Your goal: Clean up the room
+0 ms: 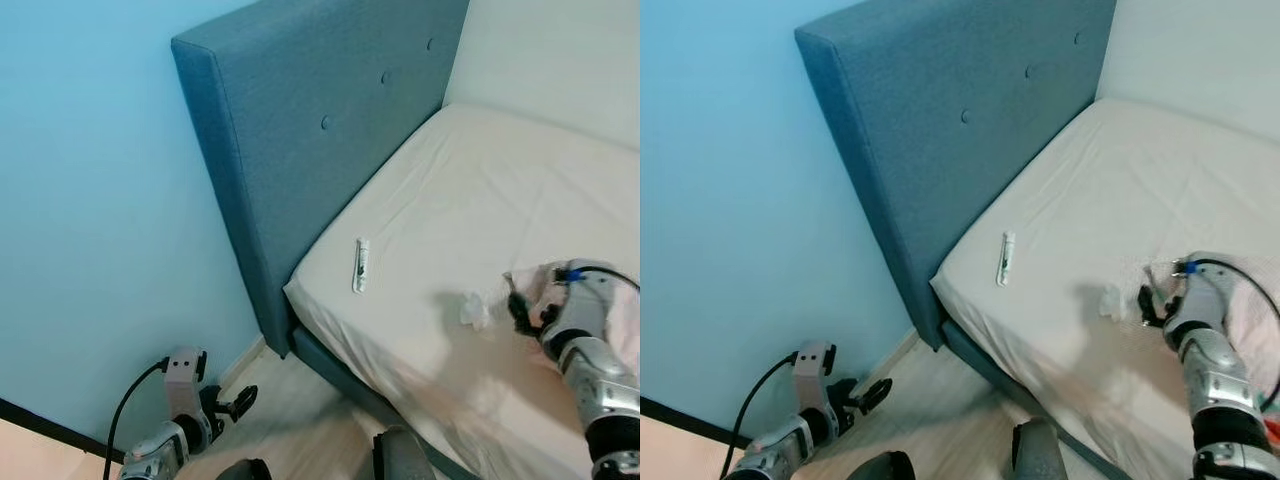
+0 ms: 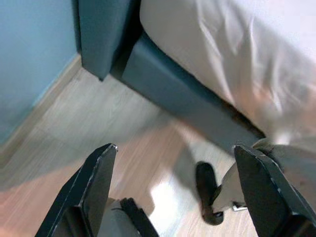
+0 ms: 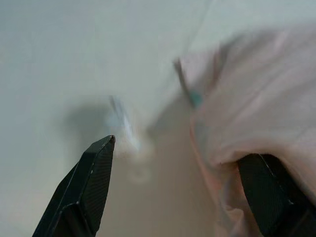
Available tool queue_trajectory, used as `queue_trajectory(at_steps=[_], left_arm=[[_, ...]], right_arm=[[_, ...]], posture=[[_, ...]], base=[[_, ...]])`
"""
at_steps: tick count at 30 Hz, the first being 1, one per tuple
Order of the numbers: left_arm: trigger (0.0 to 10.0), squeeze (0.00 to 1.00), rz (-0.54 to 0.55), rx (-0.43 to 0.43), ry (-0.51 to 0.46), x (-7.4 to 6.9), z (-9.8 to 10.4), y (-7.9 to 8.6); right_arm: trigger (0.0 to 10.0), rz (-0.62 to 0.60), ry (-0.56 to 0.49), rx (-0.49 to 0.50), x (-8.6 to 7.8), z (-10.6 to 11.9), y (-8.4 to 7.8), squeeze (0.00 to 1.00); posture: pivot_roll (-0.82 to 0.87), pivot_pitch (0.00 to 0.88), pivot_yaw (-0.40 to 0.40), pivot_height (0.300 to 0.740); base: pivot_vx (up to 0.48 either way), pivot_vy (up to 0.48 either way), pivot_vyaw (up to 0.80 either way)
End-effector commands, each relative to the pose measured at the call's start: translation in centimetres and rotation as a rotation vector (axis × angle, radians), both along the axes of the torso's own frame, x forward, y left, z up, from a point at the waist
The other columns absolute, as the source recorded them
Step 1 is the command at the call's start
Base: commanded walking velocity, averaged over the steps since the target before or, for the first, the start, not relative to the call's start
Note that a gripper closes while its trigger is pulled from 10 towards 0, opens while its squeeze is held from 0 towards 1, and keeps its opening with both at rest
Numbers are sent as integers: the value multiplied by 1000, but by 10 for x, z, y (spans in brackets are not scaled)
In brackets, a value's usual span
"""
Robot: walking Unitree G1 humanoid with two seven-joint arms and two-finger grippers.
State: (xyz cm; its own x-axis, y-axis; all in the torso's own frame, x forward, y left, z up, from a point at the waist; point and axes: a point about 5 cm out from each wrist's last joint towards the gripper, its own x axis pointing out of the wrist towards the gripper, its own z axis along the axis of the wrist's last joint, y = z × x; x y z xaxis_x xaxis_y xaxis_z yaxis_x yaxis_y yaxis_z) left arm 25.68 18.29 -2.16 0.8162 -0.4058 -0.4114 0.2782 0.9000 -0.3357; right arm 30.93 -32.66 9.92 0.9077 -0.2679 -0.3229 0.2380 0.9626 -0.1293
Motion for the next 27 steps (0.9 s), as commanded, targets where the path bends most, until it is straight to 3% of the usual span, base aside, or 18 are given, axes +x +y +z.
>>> queue_trajectory(at_steps=[1,6,10,17,19,27], left_arm=[[10000,0,-20,44,46,-10,-8,5],[10000,0,-52,79,67,-14,-11,5],[10000,0,-17,100,61,-12,-10,9],[10000,0,86,-47,-47,11,10,7],[10000,0,72,-116,-122,24,24,3],[10000,0,-7,-193,-228,38,45,1]], right_arm=[[10000,-56,78,-28,-9,-11,-7,0],[10000,-142,78,-56,-15,-9,-20,0],[10000,-159,9,-86,-13,2,-26,0],[10000,-141,-4,-96,-10,4,-22,0],[10000,-124,4,-97,-9,2,-17,0],[10000,-95,24,-96,-7,-7,-7,0]], posture=[[-88,187,70,630],[-91,187,70,630],[-93,189,70,630],[-93,188,69,630],[-94,188,68,630],[-92,187,71,630]], base=[[0,0,-519],[0,0,-549],[0,0,-578],[0,0,-579],[0,0,-581],[0,0,-577]])
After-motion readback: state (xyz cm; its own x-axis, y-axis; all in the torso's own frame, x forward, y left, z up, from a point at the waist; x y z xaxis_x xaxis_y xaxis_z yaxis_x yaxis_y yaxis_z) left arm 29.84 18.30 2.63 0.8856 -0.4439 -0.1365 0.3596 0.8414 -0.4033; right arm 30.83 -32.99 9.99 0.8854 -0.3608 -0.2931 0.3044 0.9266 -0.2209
